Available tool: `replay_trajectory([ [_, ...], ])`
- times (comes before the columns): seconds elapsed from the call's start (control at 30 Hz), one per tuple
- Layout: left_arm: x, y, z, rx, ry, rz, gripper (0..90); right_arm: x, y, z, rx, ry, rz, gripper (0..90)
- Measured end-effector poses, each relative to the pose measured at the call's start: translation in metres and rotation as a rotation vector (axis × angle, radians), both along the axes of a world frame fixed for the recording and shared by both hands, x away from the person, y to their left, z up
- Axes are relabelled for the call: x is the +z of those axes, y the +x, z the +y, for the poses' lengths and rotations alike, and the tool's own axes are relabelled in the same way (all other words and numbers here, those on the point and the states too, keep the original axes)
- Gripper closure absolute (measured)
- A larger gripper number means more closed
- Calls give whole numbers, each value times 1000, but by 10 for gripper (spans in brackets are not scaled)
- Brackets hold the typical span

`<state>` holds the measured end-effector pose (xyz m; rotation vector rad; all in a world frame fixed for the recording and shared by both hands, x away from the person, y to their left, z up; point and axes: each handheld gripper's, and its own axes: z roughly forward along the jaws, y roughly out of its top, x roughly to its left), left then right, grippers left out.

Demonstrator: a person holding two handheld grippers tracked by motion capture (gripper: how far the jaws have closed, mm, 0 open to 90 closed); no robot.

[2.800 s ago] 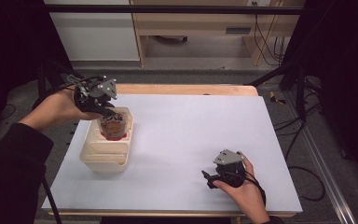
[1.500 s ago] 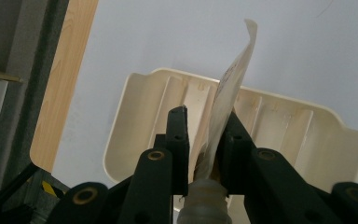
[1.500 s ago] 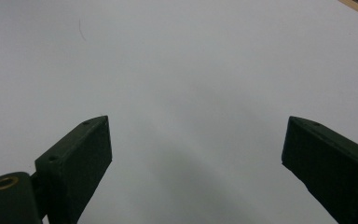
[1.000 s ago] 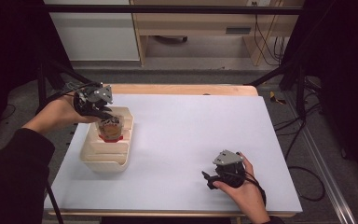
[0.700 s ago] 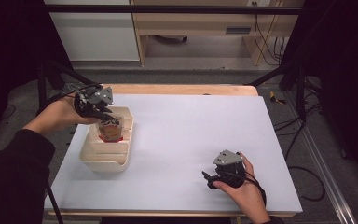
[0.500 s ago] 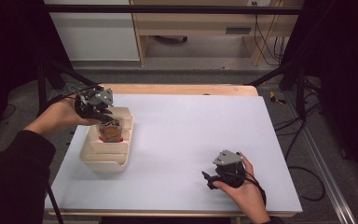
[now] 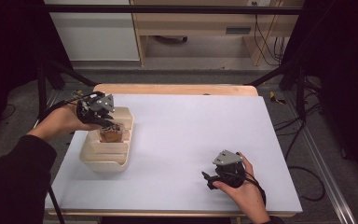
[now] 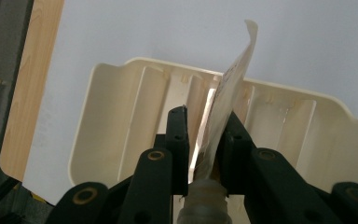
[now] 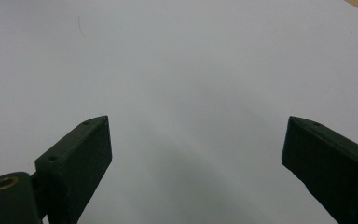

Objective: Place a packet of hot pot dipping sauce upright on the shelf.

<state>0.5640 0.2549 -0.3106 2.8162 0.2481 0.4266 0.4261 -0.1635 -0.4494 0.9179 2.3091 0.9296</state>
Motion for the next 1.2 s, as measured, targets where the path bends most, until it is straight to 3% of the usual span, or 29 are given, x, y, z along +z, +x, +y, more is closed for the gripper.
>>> replay_trajectory([
  [0.3, -11, -1, 3, -2, -24, 6, 765, 0, 0, 0, 1, -5, 2, 89],
  [0.77, -14, -6, 14, 17, -4, 15, 754, -1, 0, 1, 6, -8, 6, 88],
  [0.83, -14, -7, 15, 24, -11, 8, 671, -1, 0, 1, 5, -8, 7, 88],
  [0.97, -11, -9, 15, 15, -39, -1, 593, -1, 0, 1, 6, -8, 9, 88],
  [1.0, -6, -12, 13, 9, -72, -29, 501, -1, 0, 1, 5, -9, 9, 88],
  [1.03, -6, -12, 13, 9, -72, -29, 458, -1, 0, 1, 4, -8, 9, 88],
  [1.07, -3, -14, 12, 3, -87, -41, 458, -1, 0, 1, 4, -8, 9, 88],
  [1.1, 4, -19, 9, -7, -120, -69, 385, -1, 0, 1, 6, -10, 8, 88],
  [1.2, 9, -24, 4, 1, -148, -97, 326, -2, 0, 1, 6, -10, 8, 88],
])
